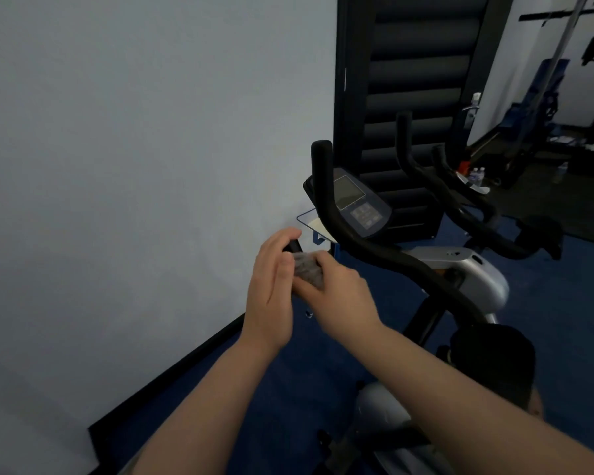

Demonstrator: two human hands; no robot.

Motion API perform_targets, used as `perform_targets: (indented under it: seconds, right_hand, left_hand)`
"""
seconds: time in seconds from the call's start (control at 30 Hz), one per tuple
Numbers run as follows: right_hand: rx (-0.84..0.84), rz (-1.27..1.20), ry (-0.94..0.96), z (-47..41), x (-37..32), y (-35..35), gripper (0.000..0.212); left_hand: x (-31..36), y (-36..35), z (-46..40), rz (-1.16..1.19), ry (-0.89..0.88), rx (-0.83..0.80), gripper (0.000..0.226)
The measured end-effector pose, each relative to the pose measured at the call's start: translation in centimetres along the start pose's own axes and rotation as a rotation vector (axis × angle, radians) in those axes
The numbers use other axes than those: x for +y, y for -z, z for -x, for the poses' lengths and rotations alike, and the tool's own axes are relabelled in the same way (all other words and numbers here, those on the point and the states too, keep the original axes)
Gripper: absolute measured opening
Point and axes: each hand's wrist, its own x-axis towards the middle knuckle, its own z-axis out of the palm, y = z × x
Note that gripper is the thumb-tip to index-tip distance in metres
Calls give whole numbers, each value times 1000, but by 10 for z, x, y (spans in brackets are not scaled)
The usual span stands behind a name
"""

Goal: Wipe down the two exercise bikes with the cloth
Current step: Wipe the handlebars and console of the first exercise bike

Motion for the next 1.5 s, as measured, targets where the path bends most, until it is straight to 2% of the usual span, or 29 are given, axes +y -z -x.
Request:
perform_targets:
  seconds: [0.07, 0.17, 0.3, 0.47, 0.53, 0.63, 0.73, 0.83, 0.93, 1.0, 1.13, 1.3, 1.37, 1.5]
  right_hand:
    - [15, 44, 23, 19, 13, 5, 36]
    - [-60, 145, 6, 36, 24, 17, 37]
    - [-218, 184, -73, -5, -2, 19, 45]
    - [-87, 108, -13, 4, -4, 9, 38]
    - [-31, 228, 54, 27, 13, 11, 38]
    - [-137, 336, 84, 34, 27, 21, 43]
    - [-345, 185, -22, 2, 10, 30, 39]
    - [-281, 45, 13, -16, -8, 22, 32]
    - [-232, 118, 105, 4, 6, 21, 34]
    - [-343, 186, 128, 19, 29, 32, 38]
    - [-690, 50, 31, 14, 53, 59, 41]
    - [-700, -155, 78, 2, 51, 53, 32]
    - [-770, -45, 144, 8, 62, 60, 34]
    - [-916, 335, 419, 7, 89, 84, 30]
  left_hand:
    - [-1, 0, 0, -10, -7, -3, 32]
    - [-3, 1, 0, -26, -16, -3, 35]
    - [-3, -3, 0, -21, -11, 27, 34]
    - [-2, -5, 0, -3, -18, 31, 32]
    - [-3, -4, 0, -11, -28, 32, 34]
    - [-6, -6, 1, -30, -41, 44, 34]
    - [-6, -13, 0, -42, -48, 99, 31]
    - [-5, -18, 0, -55, -31, 131, 29]
    - [-2, -16, 1, -54, -29, 116, 29]
    - [-1, -15, 2, -65, -25, 108, 29]
    - [0, -22, 4, -104, -4, 149, 30]
    - [2, -40, 8, -173, 7, 255, 41]
    - [1, -43, 8, -217, 13, 280, 46]
    - [4, -54, 10, -333, 67, 314, 52]
